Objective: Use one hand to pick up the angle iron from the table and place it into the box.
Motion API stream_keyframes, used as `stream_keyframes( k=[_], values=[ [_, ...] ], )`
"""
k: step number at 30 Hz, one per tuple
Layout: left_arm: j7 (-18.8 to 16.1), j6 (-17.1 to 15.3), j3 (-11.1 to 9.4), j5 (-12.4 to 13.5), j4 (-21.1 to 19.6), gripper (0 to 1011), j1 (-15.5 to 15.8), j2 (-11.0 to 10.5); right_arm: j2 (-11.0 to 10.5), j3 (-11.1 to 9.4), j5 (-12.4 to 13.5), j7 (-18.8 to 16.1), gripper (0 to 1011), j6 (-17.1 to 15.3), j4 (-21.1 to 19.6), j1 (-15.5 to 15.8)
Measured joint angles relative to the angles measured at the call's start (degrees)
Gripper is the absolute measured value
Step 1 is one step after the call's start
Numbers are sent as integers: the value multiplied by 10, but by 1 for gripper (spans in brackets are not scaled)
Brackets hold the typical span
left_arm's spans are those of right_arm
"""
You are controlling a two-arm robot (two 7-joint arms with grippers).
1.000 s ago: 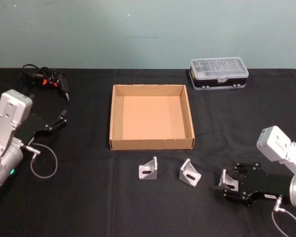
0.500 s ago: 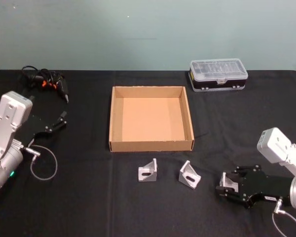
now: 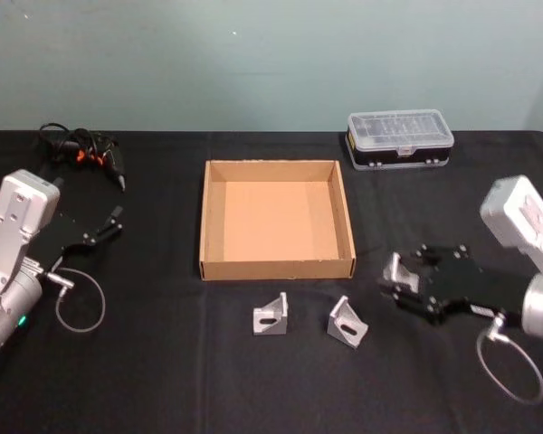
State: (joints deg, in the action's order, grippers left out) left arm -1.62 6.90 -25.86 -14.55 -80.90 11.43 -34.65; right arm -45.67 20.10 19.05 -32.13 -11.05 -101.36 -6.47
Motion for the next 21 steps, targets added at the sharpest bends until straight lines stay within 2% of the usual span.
stream_keyframes(
  k=[1, 3, 4, 9, 13, 18, 21],
  values=[
    [0, 0, 0, 0, 0, 1012, 0, 0, 0, 0, 0, 0, 463, 0, 0, 0],
    [0, 0, 0, 0, 0, 1011, 0, 0, 20, 11, -2, 0, 462, -21, 8, -32],
    [0, 0, 0, 0, 0, 1011, 0, 0, 20, 11, -2, 0, 463, -21, 8, -32],
    [0, 0, 0, 0, 0, 1011, 0, 0, 69, 48, -13, 1, 462, -78, 55, -113],
    [0, 0, 0, 0, 0, 1011, 0, 0, 96, 69, -21, 1, 463, -99, 90, -153],
    [0, 0, 0, 0, 0, 1011, 0, 0, 151, 103, -39, 0, 463, -119, 173, -231],
    [0, 0, 0, 0, 0, 1011, 0, 0, 172, 115, -47, -1, 463, -121, 206, -257]
  ],
)
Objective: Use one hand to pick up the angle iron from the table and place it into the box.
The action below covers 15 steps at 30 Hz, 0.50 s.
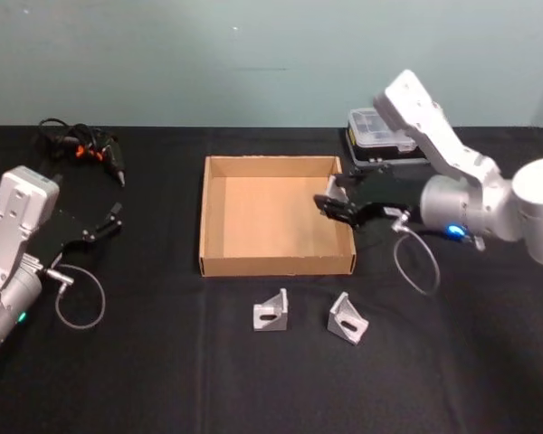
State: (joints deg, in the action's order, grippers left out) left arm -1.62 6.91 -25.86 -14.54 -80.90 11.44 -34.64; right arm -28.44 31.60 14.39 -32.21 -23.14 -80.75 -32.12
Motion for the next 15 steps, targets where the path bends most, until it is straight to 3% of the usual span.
stream_keyframes(
  k=[7, 15],
  values=[
    [0, 0, 0, 0, 0, 1011, 0, 0, 57, 25, -19, 0, 462, 0, 98, -58],
    [0, 0, 0, 0, 0, 1011, 0, 0, 95, 37, -34, 1, 462, 8, 174, -89]
  ],
)
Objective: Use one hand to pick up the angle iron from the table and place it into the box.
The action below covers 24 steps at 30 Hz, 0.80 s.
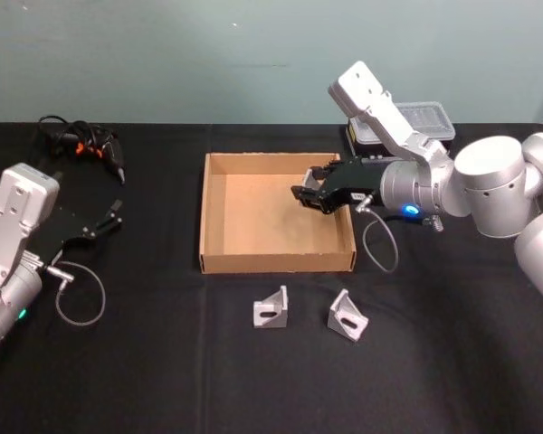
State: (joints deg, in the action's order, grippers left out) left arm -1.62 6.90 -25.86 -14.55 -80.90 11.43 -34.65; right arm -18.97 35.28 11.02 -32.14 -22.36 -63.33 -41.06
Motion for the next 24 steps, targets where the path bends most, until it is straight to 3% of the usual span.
stream_keyframes(
  k=[8, 17, 24],
  values=[
    [0, 0, 0, 0, 0, 1011, 0, 0, 21, 1, -9, 0, 462, 10, 48, -13],
    [0, 0, 0, 0, 0, 1011, 0, 0, 20, 1, -9, -1, 466, 10, 44, -13],
    [0, 0, 0, 0, 0, 1011, 0, 0, 19, 1, -9, -1, 658, 9, 41, -12]
  ],
)
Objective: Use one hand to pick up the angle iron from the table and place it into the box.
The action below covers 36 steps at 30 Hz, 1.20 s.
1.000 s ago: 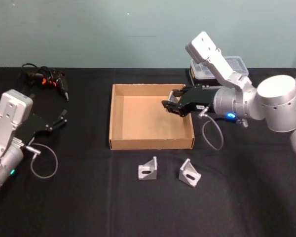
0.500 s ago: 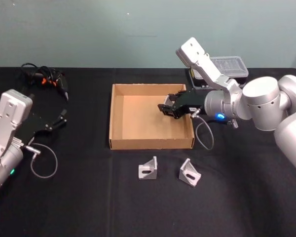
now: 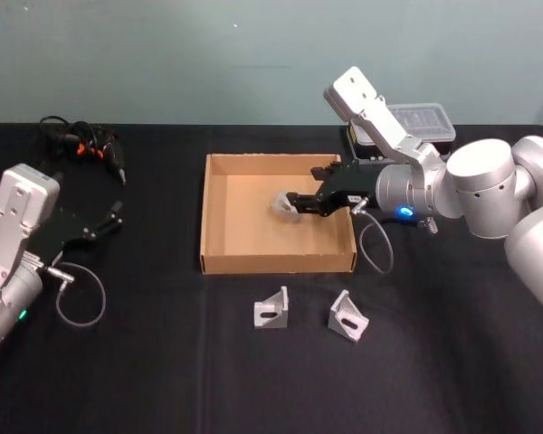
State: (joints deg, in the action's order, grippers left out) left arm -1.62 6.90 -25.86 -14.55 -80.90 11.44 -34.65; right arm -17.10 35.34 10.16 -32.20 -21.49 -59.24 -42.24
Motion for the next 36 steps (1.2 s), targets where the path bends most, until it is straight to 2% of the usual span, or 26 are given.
stream_keyframes(
  k=[1, 4, 5, 8, 12, 26, 33, 36],
  values=[
    [0, 0, 0, 0, 0, 1011, 0, 0, 0, 0, 0, 0, 716, 0, 0, 0],
    [0, 0, 0, 0, 0, 1011, 0, 0, 0, 0, 0, 0, 772, 0, -1, 0],
    [0, 0, 0, 0, 0, 1012, 0, 0, -1, 0, 0, 0, 825, -1, -1, 0],
    [0, 0, 0, 0, 0, 1011, 0, 0, -1, 0, 1, 0, 879, -1, -2, 0],
    [0, 0, 0, 0, 0, 1011, 0, 0, -1, 0, 1, 0, 999, -1, -2, 1],
    [0, 0, 0, 0, 0, 1011, 0, 0, -3, -1, 0, 1, 1003, -2, -7, 3],
    [0, 0, 0, 0, 0, 1011, 0, 0, -26, -15, -2, 11, 1003, -20, -76, 34],
    [0, 0, 0, 0, 0, 1011, 0, 0, -46, -29, 4, 14, 1003, -41, -135, 60]
  ],
)
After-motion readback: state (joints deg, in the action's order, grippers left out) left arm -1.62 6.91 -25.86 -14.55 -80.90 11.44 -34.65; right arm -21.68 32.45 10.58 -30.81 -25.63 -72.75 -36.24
